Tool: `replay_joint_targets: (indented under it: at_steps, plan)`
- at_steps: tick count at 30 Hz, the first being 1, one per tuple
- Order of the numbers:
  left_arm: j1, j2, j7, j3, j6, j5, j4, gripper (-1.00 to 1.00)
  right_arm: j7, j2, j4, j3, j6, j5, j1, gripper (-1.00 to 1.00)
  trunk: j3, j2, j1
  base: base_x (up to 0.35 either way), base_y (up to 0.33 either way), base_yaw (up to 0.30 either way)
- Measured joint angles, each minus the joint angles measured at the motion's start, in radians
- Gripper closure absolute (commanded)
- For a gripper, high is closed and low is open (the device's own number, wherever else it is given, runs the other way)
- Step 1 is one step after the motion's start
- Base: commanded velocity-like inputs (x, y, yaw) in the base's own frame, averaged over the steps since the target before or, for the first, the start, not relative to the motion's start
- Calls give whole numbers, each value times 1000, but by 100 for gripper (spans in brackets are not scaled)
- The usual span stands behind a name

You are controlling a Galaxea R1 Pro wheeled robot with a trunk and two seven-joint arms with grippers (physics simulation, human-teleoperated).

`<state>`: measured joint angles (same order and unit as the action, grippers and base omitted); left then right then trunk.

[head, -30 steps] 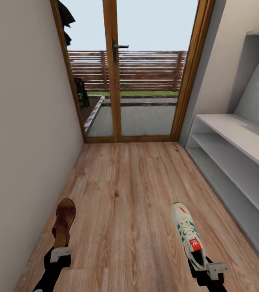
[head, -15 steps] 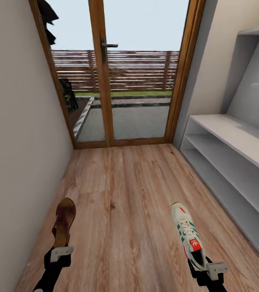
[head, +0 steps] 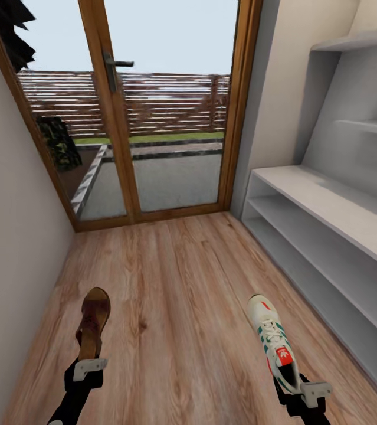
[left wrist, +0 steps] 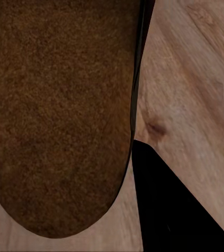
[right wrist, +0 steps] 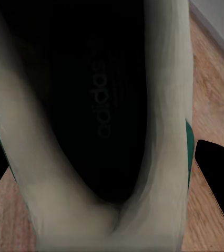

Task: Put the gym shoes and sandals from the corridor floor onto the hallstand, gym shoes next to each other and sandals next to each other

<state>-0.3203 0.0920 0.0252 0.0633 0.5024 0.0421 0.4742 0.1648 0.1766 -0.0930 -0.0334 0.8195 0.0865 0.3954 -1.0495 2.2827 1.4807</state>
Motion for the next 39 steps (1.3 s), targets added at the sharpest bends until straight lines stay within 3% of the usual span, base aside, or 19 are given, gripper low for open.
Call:
replay_joint_targets:
  at_steps: [6,20,39]
  plan:
    - [0,0,0,0,0,0,0,100,0,0,0,0,0,0,0,100,0,0,0,319,148,-261]
    - [0,0,0,0,0,0,2,100,2,0,0,0,-1,0,0,100,0,0,0,300,181,-47]
    - [0,0,0,0,0,0,5,100,2,0,0,1,-1,1,0,100,0,0,0,291,191,-251]
